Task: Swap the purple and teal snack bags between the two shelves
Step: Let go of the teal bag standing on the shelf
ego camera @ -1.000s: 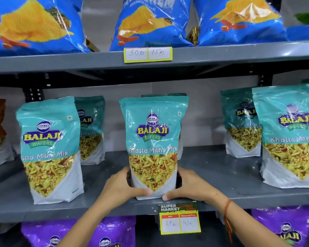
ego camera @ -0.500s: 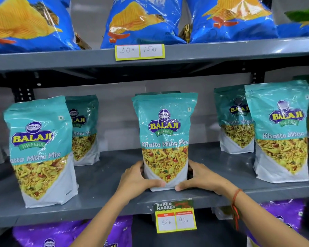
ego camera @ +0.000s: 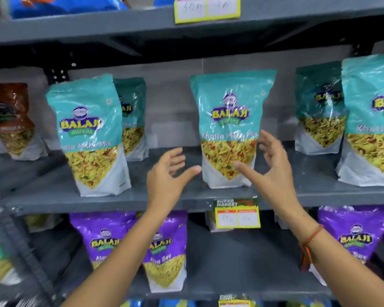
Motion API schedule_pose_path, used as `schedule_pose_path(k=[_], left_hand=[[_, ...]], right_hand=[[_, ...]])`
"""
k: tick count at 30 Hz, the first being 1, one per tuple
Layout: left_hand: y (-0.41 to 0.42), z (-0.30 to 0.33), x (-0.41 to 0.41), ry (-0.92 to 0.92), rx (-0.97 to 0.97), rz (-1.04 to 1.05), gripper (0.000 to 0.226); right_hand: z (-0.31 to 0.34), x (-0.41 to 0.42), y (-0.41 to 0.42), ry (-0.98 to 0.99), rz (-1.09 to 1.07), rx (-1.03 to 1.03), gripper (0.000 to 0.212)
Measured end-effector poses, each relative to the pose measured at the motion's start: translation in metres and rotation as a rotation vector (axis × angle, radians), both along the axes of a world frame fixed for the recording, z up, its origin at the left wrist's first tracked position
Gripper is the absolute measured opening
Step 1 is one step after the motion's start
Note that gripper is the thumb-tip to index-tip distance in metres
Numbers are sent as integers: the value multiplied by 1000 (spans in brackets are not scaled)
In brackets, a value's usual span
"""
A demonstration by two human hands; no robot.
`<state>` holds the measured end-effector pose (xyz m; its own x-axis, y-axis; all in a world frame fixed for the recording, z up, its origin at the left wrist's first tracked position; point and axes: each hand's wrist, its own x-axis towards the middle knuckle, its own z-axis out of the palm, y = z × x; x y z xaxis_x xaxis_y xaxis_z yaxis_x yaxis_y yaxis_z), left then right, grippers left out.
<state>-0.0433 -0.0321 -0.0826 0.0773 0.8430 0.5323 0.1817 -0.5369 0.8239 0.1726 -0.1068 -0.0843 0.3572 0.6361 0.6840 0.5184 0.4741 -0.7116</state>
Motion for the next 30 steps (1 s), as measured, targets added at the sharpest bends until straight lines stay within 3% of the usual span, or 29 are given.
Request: schedule_pose_path(k=[5, 10, 12, 14, 16, 18, 22, 30], left_hand=[[-27, -40, -51, -186, 26, 135, 31], [-24, -141, -103, -88, -162, 319, 18], [-15, -184, -121, 13, -307, 332, 21], [-2, -224, -137, 137, -509, 261, 32], [12, -257, -146, 199, -711, 163, 49], [28, -288, -151, 196, -852, 92, 67], [54, -324, -146, 241, -894, 7, 96], [50, -325, -137, 265, -811, -32, 73]], right_hand=[[-33, -67, -23, -93, -32, 215, 47], [-128, -107, -12, -439, 75, 94, 13], [-175, -110, 7, -483, 143, -190, 16], [-215, -110, 30, -389, 201, -571, 20], [-251, -110, 54, -336, 245, -867, 44], [-281, -114, 74, -295, 301, -1016, 74], [-322, -123, 97, -179, 376, -1063, 75], [-341, -124, 101, -143, 350, -1056, 73]])
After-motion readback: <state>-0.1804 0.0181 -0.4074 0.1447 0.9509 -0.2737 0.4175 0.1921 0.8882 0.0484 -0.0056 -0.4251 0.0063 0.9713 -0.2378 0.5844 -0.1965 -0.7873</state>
